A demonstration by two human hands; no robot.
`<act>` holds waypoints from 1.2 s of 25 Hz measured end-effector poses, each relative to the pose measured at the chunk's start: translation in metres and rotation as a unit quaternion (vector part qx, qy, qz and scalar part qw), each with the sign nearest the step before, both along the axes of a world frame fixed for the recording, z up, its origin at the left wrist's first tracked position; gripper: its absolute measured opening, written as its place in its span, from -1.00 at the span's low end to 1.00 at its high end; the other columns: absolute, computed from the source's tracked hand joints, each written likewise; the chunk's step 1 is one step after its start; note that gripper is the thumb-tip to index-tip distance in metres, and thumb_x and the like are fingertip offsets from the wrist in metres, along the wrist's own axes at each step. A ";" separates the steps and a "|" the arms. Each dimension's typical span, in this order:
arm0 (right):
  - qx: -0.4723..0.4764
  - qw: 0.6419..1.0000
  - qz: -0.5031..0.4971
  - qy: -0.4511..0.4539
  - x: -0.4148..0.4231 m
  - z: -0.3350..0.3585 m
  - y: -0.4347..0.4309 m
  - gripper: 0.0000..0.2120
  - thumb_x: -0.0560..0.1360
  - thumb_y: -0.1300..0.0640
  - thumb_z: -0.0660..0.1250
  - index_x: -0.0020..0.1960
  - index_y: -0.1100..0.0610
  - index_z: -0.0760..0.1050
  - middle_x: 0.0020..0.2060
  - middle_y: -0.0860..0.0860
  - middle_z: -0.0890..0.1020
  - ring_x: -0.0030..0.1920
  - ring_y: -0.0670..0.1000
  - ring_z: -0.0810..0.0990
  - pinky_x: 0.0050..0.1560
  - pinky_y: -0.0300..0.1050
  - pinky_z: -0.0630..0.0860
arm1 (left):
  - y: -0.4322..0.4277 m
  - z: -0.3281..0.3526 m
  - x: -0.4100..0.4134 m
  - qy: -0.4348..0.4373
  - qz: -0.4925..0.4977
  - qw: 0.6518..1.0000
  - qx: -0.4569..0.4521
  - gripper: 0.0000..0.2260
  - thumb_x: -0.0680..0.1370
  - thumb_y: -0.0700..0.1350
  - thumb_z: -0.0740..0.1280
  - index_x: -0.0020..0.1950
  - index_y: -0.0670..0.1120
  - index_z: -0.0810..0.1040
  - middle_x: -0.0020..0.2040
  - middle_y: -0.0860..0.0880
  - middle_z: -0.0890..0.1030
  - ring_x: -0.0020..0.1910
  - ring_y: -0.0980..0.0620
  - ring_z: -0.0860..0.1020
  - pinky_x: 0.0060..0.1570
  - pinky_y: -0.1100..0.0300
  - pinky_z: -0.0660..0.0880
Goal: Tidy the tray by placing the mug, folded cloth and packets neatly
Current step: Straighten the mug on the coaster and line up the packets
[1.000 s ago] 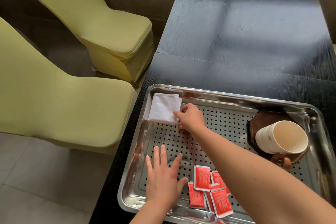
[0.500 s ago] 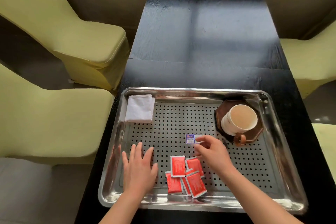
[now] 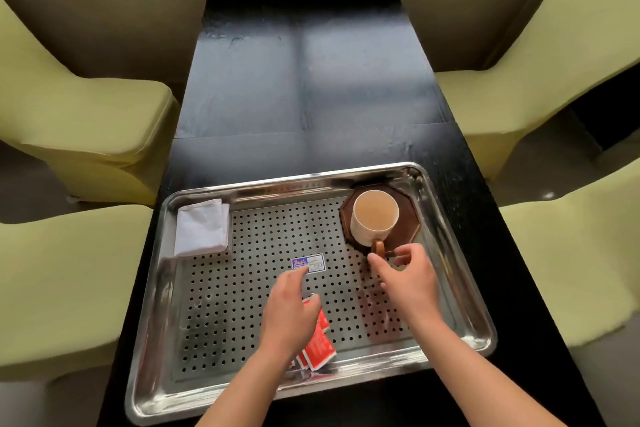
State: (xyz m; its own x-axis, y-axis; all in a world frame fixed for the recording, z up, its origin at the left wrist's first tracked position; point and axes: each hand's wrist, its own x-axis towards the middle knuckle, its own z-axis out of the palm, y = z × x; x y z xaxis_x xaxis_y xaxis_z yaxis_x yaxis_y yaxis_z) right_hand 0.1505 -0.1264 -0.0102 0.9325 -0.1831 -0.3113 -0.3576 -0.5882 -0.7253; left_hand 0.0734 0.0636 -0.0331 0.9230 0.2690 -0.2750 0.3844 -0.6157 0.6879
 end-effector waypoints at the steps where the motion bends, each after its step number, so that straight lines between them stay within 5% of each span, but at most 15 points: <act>1: -0.015 1.000 0.013 -0.019 0.003 0.002 0.003 -0.61 0.37 -0.27 0.46 0.00 -0.07 0.43 -0.03 -0.13 0.53 -0.08 -0.14 0.57 -0.20 -0.18 0.50 | -0.005 0.000 0.006 0.002 -0.015 1.000 0.006 -0.53 0.56 -0.05 0.27 0.48 0.03 0.34 0.40 0.04 0.44 0.33 0.09 0.39 0.23 0.17 0.34; 5: -0.048 0.997 0.041 -0.043 0.014 0.001 0.004 -0.78 0.48 -0.17 0.40 -0.13 -0.03 0.53 -0.12 -0.11 0.57 -0.13 -0.17 0.52 -0.26 -0.22 0.37 | -0.020 -0.012 0.032 0.056 -0.126 0.975 0.173 -0.47 0.59 0.08 0.19 0.55 0.11 0.16 0.60 -0.08 0.14 0.59 -0.11 0.03 0.52 -0.20 0.08; 9: -0.045 0.998 0.041 -0.030 0.023 0.000 -0.002 -0.79 0.53 -0.09 0.36 -0.17 0.02 0.57 -0.26 -0.07 0.65 -0.16 -0.03 0.61 -0.20 -0.10 0.48 | -0.025 -0.027 0.055 0.132 -0.164 0.952 0.222 -0.34 0.56 0.28 0.20 0.57 0.20 -0.01 0.64 -0.12 -0.10 0.59 -0.23 -0.19 0.44 -0.43 -0.02; 13: -0.063 0.995 0.046 -0.055 0.031 0.000 -0.014 -0.80 0.55 -0.04 0.35 -0.17 0.05 0.55 -0.26 -0.08 0.62 -0.18 -0.06 0.56 -0.29 -0.19 0.36 | -0.028 -0.042 0.058 0.167 -0.163 0.945 0.228 -0.23 0.49 0.33 0.29 0.57 0.19 -0.02 0.63 -0.15 -0.13 0.59 -0.25 -0.17 0.42 -0.48 0.02; 30: -0.041 0.997 0.042 -0.043 0.055 0.005 -0.019 -0.82 0.55 -0.04 0.36 -0.14 0.04 0.57 -0.25 -0.05 0.68 -0.14 -0.01 0.67 -0.04 0.02 0.60 | -0.028 -0.045 0.055 0.161 -0.155 0.948 0.228 -0.23 0.49 0.34 0.29 0.57 0.21 -0.03 0.63 -0.13 -0.16 0.59 -0.23 -0.22 0.43 -0.45 -0.01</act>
State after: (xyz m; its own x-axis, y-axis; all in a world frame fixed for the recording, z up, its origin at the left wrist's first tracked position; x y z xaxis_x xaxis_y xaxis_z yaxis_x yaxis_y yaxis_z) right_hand 0.2053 -0.1456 -0.0055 0.9684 -0.1243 -0.2163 -0.2425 -0.6730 -0.6988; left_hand 0.1283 0.0356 -0.0778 0.8656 0.1579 -0.4752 0.2817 -0.9381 0.2014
